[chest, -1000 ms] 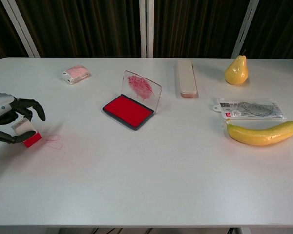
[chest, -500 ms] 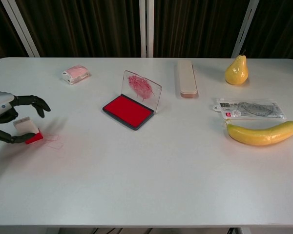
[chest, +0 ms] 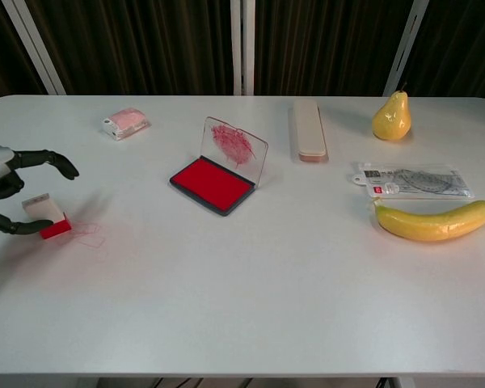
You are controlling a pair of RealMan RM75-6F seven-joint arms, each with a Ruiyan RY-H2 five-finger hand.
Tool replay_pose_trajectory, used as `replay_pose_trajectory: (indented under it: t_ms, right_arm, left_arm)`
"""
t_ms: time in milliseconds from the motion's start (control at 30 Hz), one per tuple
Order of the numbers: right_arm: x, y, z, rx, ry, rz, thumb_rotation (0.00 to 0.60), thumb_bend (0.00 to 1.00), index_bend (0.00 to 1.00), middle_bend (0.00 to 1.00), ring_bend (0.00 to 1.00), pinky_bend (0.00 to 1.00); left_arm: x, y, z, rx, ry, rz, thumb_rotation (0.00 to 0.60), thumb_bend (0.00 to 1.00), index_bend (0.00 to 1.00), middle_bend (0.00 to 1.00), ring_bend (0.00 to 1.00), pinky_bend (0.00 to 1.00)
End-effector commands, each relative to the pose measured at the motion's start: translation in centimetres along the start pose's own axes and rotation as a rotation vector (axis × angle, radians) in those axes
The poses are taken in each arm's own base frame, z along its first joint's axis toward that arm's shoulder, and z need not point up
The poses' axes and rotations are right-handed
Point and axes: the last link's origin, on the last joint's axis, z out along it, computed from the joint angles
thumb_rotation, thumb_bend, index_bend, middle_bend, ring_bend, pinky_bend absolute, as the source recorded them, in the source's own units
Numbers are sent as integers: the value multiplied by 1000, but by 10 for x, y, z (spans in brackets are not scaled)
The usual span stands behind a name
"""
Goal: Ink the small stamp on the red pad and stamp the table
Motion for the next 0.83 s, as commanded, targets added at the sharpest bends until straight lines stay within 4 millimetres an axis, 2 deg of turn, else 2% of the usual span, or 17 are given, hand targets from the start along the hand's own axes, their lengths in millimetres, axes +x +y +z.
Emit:
replay_pose_trajectory:
  t_ms: [33,200,267,300,333,400,433,467,500,567,700,833]
  right_arm:
    - [0,0,0,-1,1,1,600,134,0,0,0,0]
    - [1,2,0,-3,5,4,600,134,0,0,0,0]
    - [2,2,-1,-3,9,5,600,133,0,0,0,0]
    - [2,2,-1,-3,11,5,600,133,0,0,0,0]
    - [3,2,-1,-2,13,4,600,133,0,0,0,0]
    - [4,3,-3,1,17,2,600,126,0,0,0,0]
    - [5,3,-5,3,19,0,600,121,0,0,0,0]
    - [5,3,-6,3,21,-2,600,117,0,0,0,0]
    - [6,3,-7,2,22,-4,600,114,0,0,0,0]
    - [6,5,-10,-3,22,-5,600,109,0,0,0,0]
    - [7,7,-12,-16,25,-12,600,107,0,0,0,0]
    - [5,5,-12,-13,19,-14,600,107,0,0,0,0]
  left_arm:
    - [9,-1,-4,-3,30,-24,600,187,273,283,969,1000]
    - [31,3,-17,-20,97,-102,600,115,273,283,944,1000]
    - [46,2,-26,-16,131,-114,600,102,279,285,898,985]
    - [52,2,-30,-10,144,-108,572,103,283,287,837,958]
    - [59,1,-35,3,166,-92,500,105,285,286,738,895]
    - [75,-7,-52,65,195,-17,271,102,263,267,512,690]
    - [84,-16,-66,137,185,60,127,99,231,229,346,504]
    - [90,-21,-75,190,174,105,20,96,188,169,192,322]
    - [96,-24,-84,240,169,138,0,94,164,130,129,248]
    - [110,-28,-101,325,169,188,0,93,146,91,89,206]
    - [127,-39,-131,432,161,219,0,94,145,83,81,201]
    - [135,-44,-144,460,155,225,0,93,142,83,81,201]
